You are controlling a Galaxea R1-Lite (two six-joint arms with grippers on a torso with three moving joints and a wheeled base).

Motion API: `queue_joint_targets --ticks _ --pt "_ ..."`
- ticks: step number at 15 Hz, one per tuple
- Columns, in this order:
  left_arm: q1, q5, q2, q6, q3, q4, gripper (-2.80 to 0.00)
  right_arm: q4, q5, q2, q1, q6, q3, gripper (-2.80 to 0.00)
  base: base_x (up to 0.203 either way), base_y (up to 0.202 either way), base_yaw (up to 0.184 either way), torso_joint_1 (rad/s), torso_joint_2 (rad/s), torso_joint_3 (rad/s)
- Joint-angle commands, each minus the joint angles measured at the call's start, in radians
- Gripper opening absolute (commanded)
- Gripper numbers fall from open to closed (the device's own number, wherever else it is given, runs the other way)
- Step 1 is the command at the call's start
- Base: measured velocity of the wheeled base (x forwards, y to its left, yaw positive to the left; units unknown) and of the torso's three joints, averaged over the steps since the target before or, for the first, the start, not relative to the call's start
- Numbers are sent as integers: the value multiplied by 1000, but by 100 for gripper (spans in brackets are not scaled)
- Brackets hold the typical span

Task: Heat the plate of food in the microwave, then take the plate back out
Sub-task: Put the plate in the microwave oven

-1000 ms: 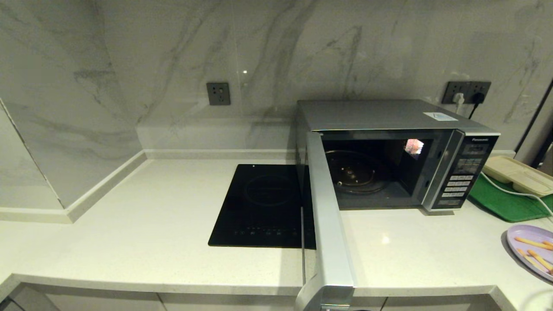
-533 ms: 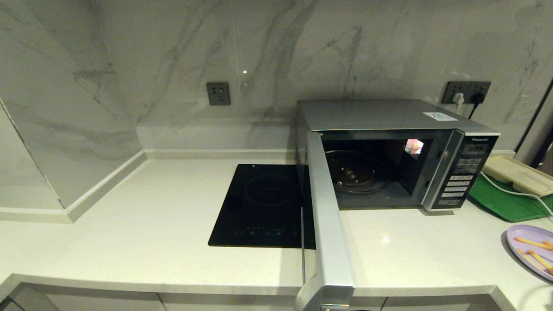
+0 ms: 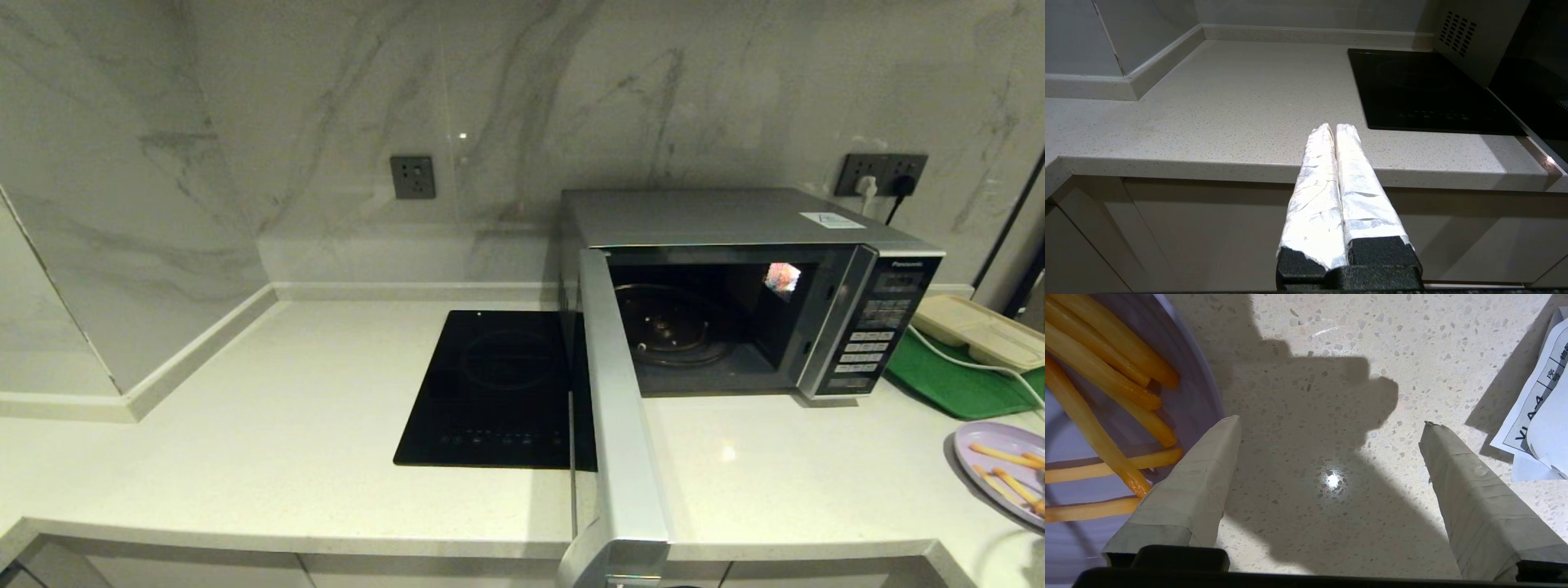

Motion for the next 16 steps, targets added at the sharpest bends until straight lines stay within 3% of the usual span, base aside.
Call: queue_joint_targets --ticks 1,6,9,16 --pt "0 2 0 -1 0 0 -280 4 0 2 9 11 -5 0 0 0 0 0 0 0" --pt "0 0 0 -1 0 0 -280 4 24 -47 4 13 6 0 0 0 0 0 0 0" --pt "0 0 0 -1 0 0 -280 5 129 -83 29 -26 -47 0 0 0 0 0 0 0" --pt "0 2 0 -1 0 0 -280 10 147 -51 44 -24 -110 0 0 0 0 0 0 0"
